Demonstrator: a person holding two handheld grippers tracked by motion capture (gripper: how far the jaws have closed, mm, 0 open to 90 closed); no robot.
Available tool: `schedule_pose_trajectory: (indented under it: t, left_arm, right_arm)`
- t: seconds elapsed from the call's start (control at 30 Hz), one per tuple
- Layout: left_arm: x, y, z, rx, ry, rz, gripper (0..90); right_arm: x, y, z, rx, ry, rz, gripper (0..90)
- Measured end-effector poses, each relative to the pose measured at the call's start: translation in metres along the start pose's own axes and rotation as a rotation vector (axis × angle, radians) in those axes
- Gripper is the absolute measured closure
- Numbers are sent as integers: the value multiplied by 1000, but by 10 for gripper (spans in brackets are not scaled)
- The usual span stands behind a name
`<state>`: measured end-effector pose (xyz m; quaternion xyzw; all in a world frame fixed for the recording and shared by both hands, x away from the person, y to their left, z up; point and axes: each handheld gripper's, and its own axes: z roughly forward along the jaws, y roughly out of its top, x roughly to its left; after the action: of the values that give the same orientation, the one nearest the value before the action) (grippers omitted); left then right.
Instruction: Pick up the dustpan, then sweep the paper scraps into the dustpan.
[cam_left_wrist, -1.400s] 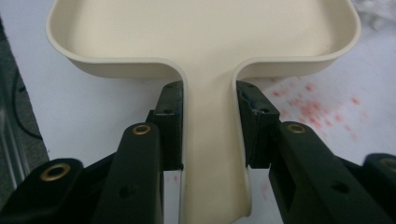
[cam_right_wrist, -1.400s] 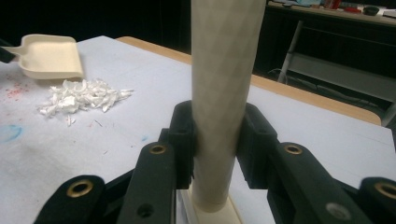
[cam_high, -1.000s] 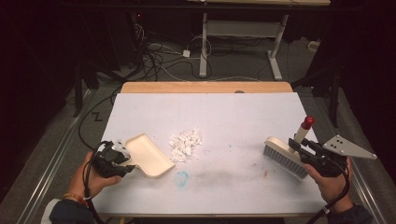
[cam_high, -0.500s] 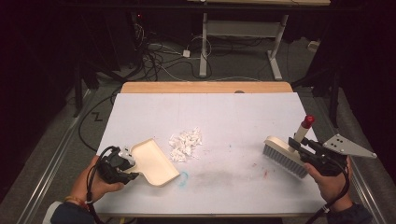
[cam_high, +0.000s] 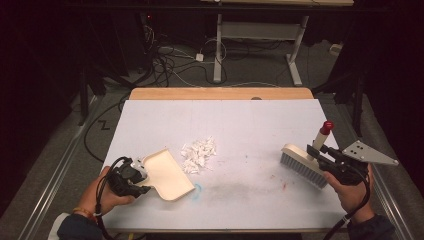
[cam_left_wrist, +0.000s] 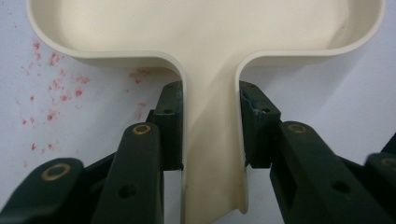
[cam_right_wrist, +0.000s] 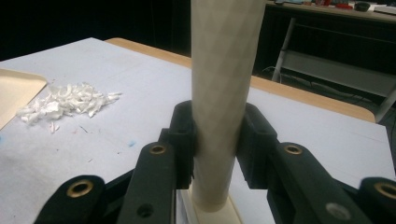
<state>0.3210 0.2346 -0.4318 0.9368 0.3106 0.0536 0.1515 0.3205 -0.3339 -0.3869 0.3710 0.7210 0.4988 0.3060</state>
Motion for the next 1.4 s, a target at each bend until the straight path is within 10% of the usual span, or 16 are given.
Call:
schedule_pose_trajectory:
  t: [0.5,1.0,1.4]
  left_arm:
    - [-3,3,2,8,4,-14,636]
    - [-1,6,13,41,-3,-7,637]
    - [2,5,12,52,-12,-19,637]
  right_arm:
    - [5,21,40,-40,47,3,708]
    - [42,58,148,-47,105,14,708]
    - [78,62,218,-21,19,38,709]
